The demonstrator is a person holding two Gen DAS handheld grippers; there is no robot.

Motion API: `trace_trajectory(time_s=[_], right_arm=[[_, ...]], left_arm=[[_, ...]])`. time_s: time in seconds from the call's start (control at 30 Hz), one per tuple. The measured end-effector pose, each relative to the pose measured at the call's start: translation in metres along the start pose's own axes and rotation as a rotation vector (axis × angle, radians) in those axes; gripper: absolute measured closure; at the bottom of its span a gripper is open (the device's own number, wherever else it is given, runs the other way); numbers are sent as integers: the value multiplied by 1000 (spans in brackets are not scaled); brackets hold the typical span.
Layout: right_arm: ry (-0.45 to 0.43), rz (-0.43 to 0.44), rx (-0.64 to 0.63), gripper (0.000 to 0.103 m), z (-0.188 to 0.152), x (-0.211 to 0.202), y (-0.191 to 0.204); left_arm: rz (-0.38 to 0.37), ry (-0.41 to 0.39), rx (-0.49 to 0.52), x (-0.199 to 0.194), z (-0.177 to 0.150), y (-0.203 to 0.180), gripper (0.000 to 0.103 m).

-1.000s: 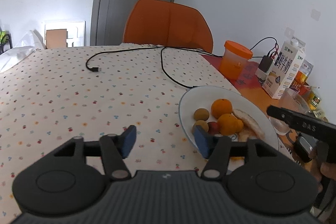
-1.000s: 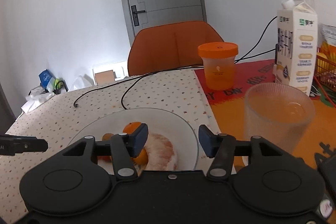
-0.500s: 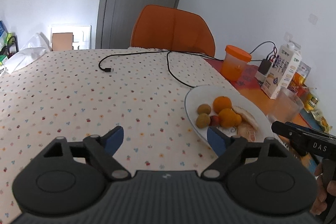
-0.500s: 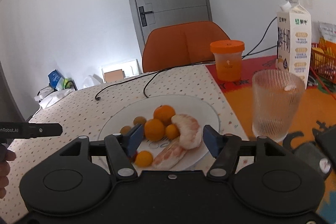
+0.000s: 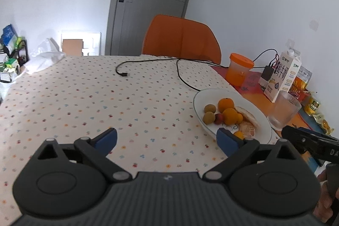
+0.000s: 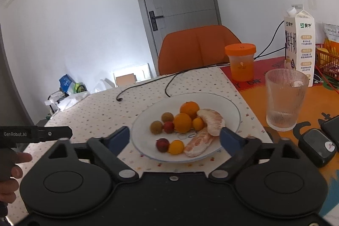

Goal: Organize fruits

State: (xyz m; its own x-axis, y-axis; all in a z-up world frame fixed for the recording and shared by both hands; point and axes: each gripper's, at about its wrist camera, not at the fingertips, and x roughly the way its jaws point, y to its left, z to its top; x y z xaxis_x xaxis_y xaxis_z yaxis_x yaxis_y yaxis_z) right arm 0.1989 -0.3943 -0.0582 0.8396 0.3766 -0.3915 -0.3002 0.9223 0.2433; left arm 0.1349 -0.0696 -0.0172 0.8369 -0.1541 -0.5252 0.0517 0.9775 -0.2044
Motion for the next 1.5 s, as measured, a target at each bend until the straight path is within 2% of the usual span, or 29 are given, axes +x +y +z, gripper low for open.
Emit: trace_trajectory(time_s=[0.1, 0.37, 0.47, 1.13, 1.4, 1.5], right_arm=[[-9, 15, 0, 0, -1, -11, 7], [-19, 13, 11, 0, 2, -35, 18], [-15, -18, 16, 0, 5, -41, 21], [-17, 10, 9, 0, 9, -89, 54], [35, -13, 21, 0, 8, -95, 65], [53, 5, 27, 0, 6, -99, 66]], left_arm=[[7, -9, 5, -13, -2, 0, 2], [33, -32, 14, -45, -1, -1, 0], [42, -45, 25, -57, 0, -3, 0], [120, -87, 58, -131, -2, 9, 0], [158, -97, 75, -149, -6, 13, 0], [166, -99, 78, -155, -7, 14, 0]])
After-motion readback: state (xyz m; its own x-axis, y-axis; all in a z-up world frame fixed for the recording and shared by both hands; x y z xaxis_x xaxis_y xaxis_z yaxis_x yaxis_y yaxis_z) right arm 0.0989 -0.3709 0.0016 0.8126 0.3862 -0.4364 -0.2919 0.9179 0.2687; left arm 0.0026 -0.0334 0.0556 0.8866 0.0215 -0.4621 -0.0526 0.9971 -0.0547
